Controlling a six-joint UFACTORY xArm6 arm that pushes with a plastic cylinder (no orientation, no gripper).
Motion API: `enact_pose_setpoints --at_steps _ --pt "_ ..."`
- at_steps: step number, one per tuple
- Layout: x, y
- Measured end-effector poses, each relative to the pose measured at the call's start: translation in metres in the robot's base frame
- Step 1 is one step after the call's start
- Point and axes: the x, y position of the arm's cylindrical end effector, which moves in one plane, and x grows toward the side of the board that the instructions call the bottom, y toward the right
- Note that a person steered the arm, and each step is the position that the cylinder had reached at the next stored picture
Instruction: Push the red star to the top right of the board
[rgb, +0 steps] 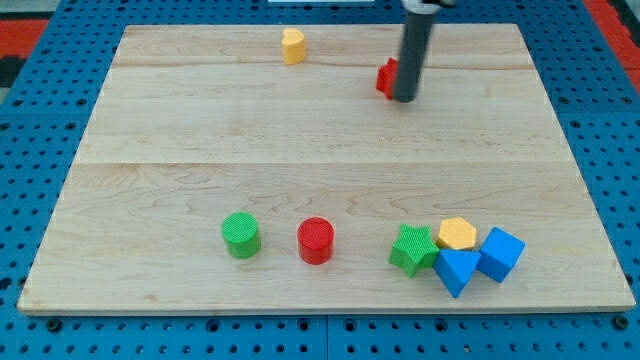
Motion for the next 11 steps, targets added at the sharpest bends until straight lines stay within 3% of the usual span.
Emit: enact_pose_setpoints --at_steps 1,3,7,8,9,10,11 --pt "-0.005 -0.054" --pt "-0.047 0.057" --pt "-0.007 0.104" --pt "-0.033 0.142" --pt "-0.046 0.101" --pt "0.006 0.068" --pt "0.066 -0.022"
